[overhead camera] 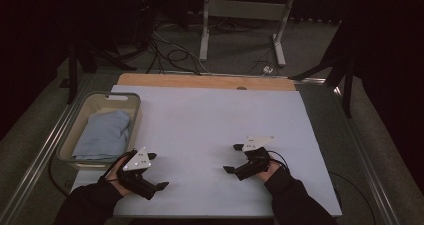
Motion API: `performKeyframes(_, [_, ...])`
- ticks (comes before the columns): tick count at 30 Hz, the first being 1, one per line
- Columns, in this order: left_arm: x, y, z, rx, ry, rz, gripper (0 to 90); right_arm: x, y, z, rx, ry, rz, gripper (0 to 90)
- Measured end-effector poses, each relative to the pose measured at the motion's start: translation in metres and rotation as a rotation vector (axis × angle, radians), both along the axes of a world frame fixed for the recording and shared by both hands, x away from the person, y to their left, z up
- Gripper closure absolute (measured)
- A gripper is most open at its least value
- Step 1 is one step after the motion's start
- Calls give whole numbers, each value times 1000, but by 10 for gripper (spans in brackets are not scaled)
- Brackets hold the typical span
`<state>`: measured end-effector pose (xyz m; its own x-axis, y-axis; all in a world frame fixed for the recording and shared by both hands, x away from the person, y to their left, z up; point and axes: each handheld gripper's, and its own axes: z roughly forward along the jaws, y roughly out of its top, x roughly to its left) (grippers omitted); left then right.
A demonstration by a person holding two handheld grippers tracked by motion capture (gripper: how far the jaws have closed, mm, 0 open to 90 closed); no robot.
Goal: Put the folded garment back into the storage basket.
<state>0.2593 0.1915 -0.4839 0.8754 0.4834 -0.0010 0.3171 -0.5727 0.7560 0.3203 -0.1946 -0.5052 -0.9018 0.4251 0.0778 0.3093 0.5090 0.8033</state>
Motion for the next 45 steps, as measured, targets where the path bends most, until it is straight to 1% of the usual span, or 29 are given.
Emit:
performKeyframes(3, [-1, 1, 0, 7, -4, 0, 3, -3, -9, 0, 3, 3, -13, 102])
performKeyframes(5, [-1, 2, 0, 0, -5, 4, 3, -5, -15, -1, 7, 10, -28, 102])
performKeyframes(6, [-1, 2, 0, 0, -5, 4, 3, -5, -15, -1, 7, 10, -28, 102])
performKeyframes(8, [-2, 3, 1, -9, -8, 5, 3, -8, -25, 0, 5, 10, -43, 102])
performKeyframes(12, [-2, 5, 1, -11, -11, 9, 3, -11, -35, -1, 15, 12, -64, 102])
performKeyframes(14, [-2, 6, 0, -5, -9, 15, 3, -13, -40, -1, 7, 9, -77, 102])
performKeyframes(16, [-3, 6, -1, -5, -7, 16, 3, -15, -44, -1, 9, 10, -84, 102])
performKeyframes(20, [-4, 8, -3, -12, -4, 18, 3, -20, -53, 0, -5, -4, -106, 102])
performKeyframes(22, [-4, 8, -4, -16, -2, 19, 3, -23, -58, 0, -2, -2, -120, 102])
performKeyframes(23, [-4, 8, -4, -8, -5, 16, 3, -25, -62, 0, 6, -1, -123, 102])
performKeyframes(26, [-5, 8, -5, -3, -2, 16, 3, -28, -70, -2, -8, -5, -143, 102])
performKeyframes(29, [-6, 8, -6, 5, -7, 16, 3, -30, -77, -5, -6, 3, -160, 102])
performKeyframes(30, [-6, 8, -6, 7, -10, 18, 3, -31, -78, -5, -4, 5, -166, 102])
performKeyframes(32, [-6, 9, -6, 3, -9, 21, 3, -32, -80, -4, 1, -10, -170, 102])
performKeyframes(36, [-6, 10, -6, 2, -9, 23, 3, -30, -78, -3, 12, -23, -175, 102])
performKeyframes(38, [-7, 10, -7, -1, -5, 24, 3, -28, -76, -4, 8, -22, -179, 102])
performKeyframes(43, [-7, 11, -8, 3, -5, 23, 3, -28, -73, -3, -5, -35, -163, 102])
performKeyframes(45, [-7, 11, -8, 6, -4, 21, 3, -28, -73, -3, -3, -34, -166, 102])
